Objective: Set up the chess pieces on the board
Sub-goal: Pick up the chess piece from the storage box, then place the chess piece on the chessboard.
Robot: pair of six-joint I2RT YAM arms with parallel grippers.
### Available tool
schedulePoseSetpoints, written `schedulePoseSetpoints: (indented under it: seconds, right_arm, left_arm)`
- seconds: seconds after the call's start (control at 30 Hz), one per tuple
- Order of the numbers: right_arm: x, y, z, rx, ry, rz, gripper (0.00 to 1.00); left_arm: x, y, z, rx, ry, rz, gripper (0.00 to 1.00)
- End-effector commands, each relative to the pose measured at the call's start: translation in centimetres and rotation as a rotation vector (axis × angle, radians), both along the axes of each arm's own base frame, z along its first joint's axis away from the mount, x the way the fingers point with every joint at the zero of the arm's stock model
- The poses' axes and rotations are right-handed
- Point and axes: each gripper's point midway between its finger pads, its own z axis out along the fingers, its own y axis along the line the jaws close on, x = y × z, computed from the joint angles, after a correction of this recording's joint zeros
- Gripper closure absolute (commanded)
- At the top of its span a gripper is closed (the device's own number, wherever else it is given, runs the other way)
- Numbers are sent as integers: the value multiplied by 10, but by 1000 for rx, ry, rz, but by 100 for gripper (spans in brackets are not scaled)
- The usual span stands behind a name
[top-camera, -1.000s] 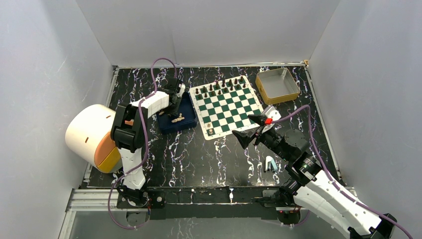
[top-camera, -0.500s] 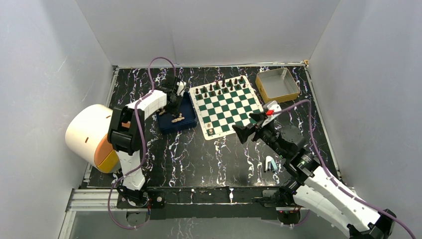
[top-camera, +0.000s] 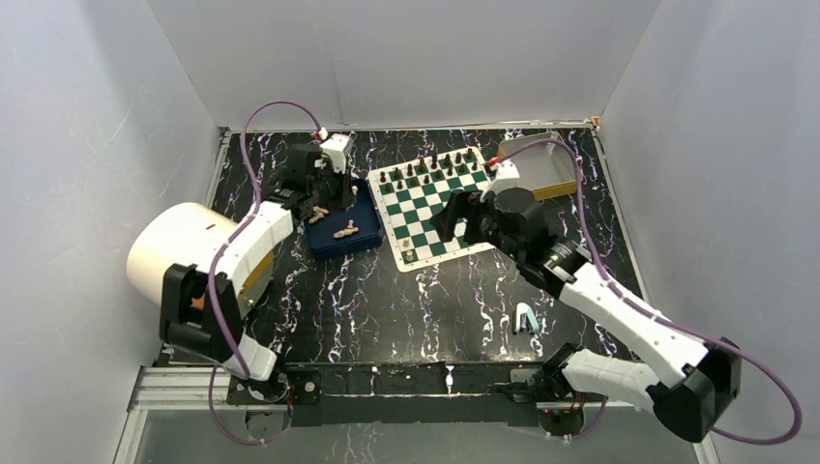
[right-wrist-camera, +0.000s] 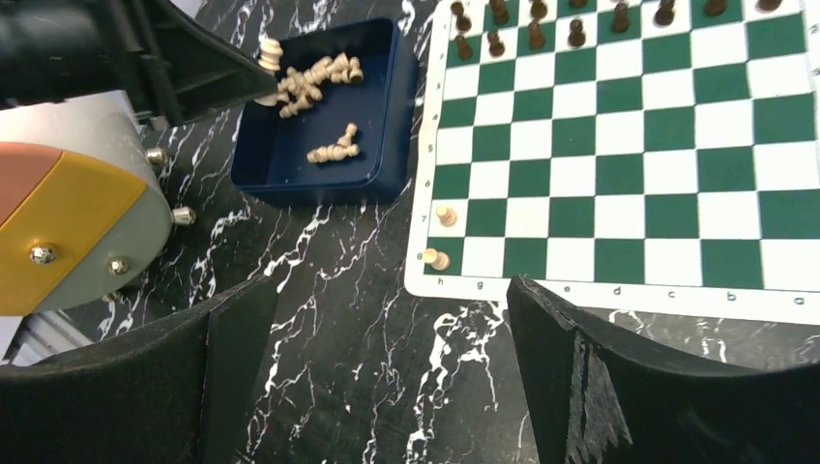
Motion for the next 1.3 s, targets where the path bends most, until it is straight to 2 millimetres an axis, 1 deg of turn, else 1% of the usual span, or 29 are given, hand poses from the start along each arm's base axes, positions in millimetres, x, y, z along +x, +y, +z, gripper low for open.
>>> schedulePoseSetpoints:
  seconds: [0.0,0.07,0.13,0.2,0.23,0.33,0.37,0.43,0.57,0.63,0.77,0.87,1.0,1.1,1.2,1.27]
  right_arm:
    - [0,26,4,50,86,84,1]
    - [0,38,6,69,102,143,5]
    - [1,48,10,84,116,186,11]
    - [2,59,20,104,115,236,18]
    - [3,63,22,114,117,258,24]
    - [6,73,30,138,139,306,48]
    - [6,75,30,141,152,317,52]
    - [6,81,26,140,189,351,54]
    - [5,89,8,112,298,408,49]
    - [4,95,4,120,317,449,48]
    - [3,107,-3,144,353,499,46]
    - [3,111,-8,152,384,511,46]
    - [3,114,-15,150,411,526,51]
    - [0,115,-18,154,425,540,59]
    - [1,115,-20,156,411,533,71]
    - [4,113,-18,158,389,518,76]
  left_arm:
    - [-20,-39,48,-232,-133,-172,92]
    - [-32,-51,58,-297,-157,-234,92]
    - [-46,-62,62,-339,-165,-300,92]
    - [-63,-75,63,-360,-171,-375,92]
    - [-72,-80,63,-363,-174,-414,92]
    - [-95,-94,61,-360,-193,-518,92]
    - [-102,-97,60,-356,-198,-549,92]
    - [-113,-101,61,-352,-216,-593,92]
    - [-127,-106,59,-356,-245,-666,92]
    - [-132,-110,60,-366,-244,-698,92]
    - [-135,-112,59,-371,-240,-721,92]
    - [-136,-111,56,-369,-238,-725,92]
    - [-137,-111,53,-364,-233,-723,92]
    - [-132,-109,51,-354,-230,-697,93]
    - [-132,-109,49,-348,-221,-698,94]
    - [-132,-109,48,-347,-216,-697,93]
